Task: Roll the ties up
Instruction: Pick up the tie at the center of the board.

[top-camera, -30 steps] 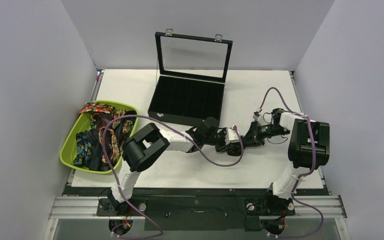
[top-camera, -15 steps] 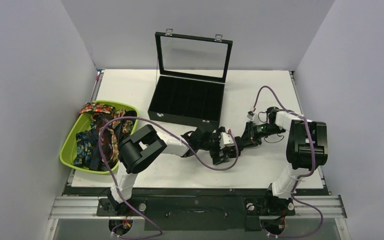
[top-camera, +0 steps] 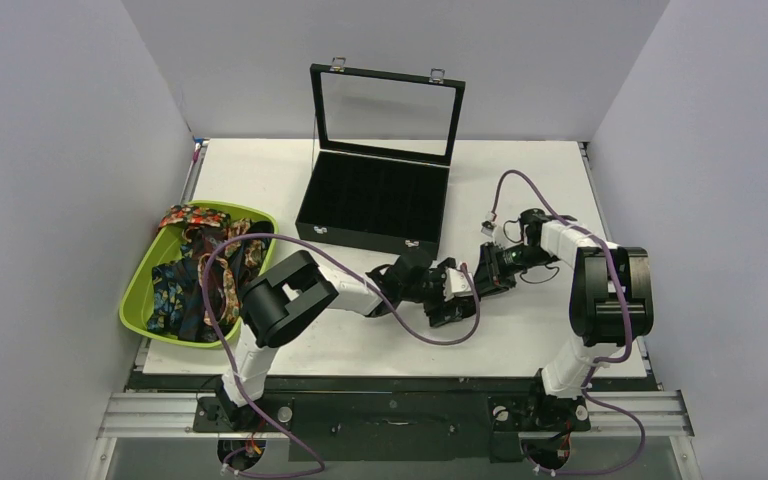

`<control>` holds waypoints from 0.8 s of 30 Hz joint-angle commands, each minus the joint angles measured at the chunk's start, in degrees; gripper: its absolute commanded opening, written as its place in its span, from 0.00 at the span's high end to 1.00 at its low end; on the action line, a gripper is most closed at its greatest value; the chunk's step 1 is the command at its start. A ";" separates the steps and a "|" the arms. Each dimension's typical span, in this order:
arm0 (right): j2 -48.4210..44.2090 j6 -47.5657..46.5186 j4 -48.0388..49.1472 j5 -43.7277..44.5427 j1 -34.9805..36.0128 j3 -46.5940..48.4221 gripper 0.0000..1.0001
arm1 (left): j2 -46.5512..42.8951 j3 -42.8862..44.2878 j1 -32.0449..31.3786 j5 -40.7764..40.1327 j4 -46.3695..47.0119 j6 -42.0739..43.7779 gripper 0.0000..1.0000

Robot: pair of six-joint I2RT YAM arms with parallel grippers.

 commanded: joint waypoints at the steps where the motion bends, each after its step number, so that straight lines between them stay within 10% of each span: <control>1: -3.19 0.82 0.55 0.59 0.71 2.46 1.00 | 1.62 2.08 -0.80 -1.07 0.87 0.91 0.36; 6: -4.71 3.26 0.55 3.20 1.51 2.50 1.00 | -0.48 0.12 -0.79 -3.03 1.55 1.40 0.74; 7: -5.22 3.74 0.76 3.81 1.72 2.61 1.00 | -0.84 -0.41 -0.80 -3.05 1.48 1.34 0.72; 12: -6.99 8.80 1.07 6.93 2.05 4.16 1.00 | -5.32 -2.47 -0.70 -5.15 0.51 0.18 0.02; 24: -9.45 9.98 -3.64 12.63 5.55 18.55 1.00 | -30.33 -16.73 4.42 -6.54 -12.96 -4.17 0.03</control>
